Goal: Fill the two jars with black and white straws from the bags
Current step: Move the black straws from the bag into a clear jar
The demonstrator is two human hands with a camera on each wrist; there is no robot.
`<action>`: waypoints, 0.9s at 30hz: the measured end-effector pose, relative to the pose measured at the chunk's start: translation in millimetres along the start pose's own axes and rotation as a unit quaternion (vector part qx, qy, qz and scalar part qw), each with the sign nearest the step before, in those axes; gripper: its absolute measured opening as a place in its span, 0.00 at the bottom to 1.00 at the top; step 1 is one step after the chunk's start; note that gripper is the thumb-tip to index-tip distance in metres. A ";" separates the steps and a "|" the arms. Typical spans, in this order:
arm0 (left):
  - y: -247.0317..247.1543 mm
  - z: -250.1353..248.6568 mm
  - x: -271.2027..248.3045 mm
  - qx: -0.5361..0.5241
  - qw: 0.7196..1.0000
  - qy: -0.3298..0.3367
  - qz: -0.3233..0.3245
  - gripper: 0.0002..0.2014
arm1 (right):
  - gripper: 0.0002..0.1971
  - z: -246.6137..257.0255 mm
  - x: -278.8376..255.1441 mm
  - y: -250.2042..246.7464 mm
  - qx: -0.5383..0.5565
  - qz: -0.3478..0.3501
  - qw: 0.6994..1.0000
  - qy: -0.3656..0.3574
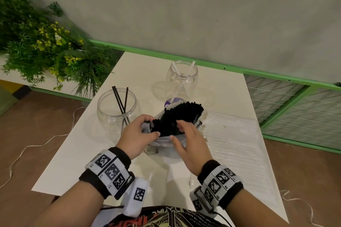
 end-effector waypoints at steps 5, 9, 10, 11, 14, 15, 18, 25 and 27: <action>3.3 -6.1 -3.6 -0.012 0.999 0.013 0.033 0.19 | 0.26 3.9 20.9 0.9 -0.002 0.024 1.000 0.017; 4.9 -9.0 -4.8 -0.021 0.999 0.025 0.042 0.19 | 0.28 6.8 29.5 0.8 -0.006 0.040 0.999 0.007; 5.1 -9.3 -5.5 -0.024 0.998 0.030 0.044 0.18 | 0.27 7.1 30.2 1.4 -0.007 0.039 0.999 0.004; 5.1 -9.8 -6.0 -0.026 0.998 0.033 0.046 0.18 | 0.25 7.1 30.3 2.2 -0.005 0.032 0.999 0.001; 4.8 -9.7 -5.3 -0.018 0.997 0.048 0.055 0.18 | 0.19 4.4 29.4 6.5 0.007 0.015 1.000 -0.017; 4.6 -9.0 -4.5 -0.014 0.997 0.049 0.056 0.19 | 0.18 3.1 28.9 7.9 0.014 0.017 1.000 -0.018; 3.7 -8.4 -3.2 -0.010 0.997 0.047 0.053 0.19 | 0.16 -0.6 28.1 11.3 0.029 0.023 0.999 -0.014; 7.2 -17.4 -3.1 -0.027 0.997 0.052 0.046 0.20 | 0.26 0.9 27.0 13.4 0.031 0.002 0.997 -0.073; 6.9 -17.0 -2.8 -0.023 0.997 0.049 0.046 0.19 | 0.24 2.4 28.4 14.5 0.009 -0.003 0.997 -0.083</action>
Point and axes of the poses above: each hand's wrist, its own x-axis towards the middle knuckle, its own y-axis out of the palm, z = x × y, the point moved 1 cm from there along x, towards the middle knuckle, and after that the axes turned 2 degrees about -y, right-handed, at the moved point
